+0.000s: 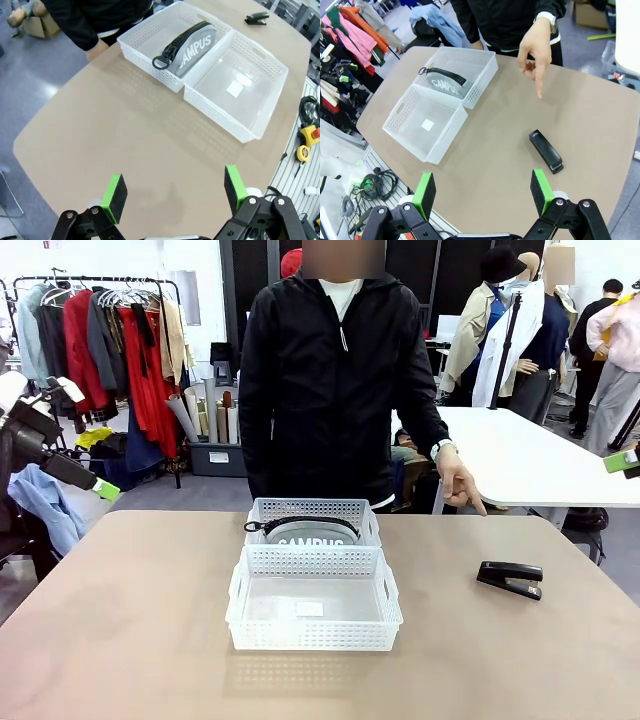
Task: Distribute items into two baskets.
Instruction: Pick up the Stapler that the person points to.
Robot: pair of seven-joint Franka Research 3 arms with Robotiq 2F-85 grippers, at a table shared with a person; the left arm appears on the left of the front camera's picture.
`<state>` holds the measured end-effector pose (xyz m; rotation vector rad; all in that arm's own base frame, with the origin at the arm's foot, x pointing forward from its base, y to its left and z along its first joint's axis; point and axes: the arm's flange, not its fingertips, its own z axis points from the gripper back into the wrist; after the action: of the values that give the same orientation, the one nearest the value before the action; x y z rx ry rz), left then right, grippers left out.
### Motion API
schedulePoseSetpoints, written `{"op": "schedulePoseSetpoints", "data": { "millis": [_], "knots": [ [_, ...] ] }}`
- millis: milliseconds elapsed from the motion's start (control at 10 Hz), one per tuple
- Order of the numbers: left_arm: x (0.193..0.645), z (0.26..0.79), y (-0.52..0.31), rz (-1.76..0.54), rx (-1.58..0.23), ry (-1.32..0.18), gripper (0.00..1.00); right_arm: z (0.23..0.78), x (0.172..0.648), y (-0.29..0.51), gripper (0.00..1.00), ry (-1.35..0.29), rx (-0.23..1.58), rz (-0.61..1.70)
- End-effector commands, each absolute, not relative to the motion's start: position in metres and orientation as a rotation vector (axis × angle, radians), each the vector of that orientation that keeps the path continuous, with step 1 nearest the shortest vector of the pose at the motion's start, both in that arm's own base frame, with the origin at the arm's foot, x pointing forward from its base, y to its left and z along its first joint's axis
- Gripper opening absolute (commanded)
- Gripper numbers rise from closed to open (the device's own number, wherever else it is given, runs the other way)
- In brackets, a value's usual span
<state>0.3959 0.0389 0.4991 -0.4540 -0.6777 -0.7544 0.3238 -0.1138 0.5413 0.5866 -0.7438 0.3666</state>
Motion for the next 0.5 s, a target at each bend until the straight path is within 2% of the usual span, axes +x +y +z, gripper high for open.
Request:
{"op": "schedulePoseSetpoints", "data": {
  "millis": [0, 400],
  "knots": [
    [0.3984, 0.5006, 0.0385, -0.742, -0.454, -0.670, 1.00, 0.5420, 0.3248, -0.1141, 1.00, -0.762, 0.604, 0.378],
    [0.3984, 0.5006, 0.0385, -0.742, -0.454, -0.670, 1.00, 0.5413, 0.3238, -0.1138, 1.00, -0.744, 0.587, 0.367]
  ]
}}
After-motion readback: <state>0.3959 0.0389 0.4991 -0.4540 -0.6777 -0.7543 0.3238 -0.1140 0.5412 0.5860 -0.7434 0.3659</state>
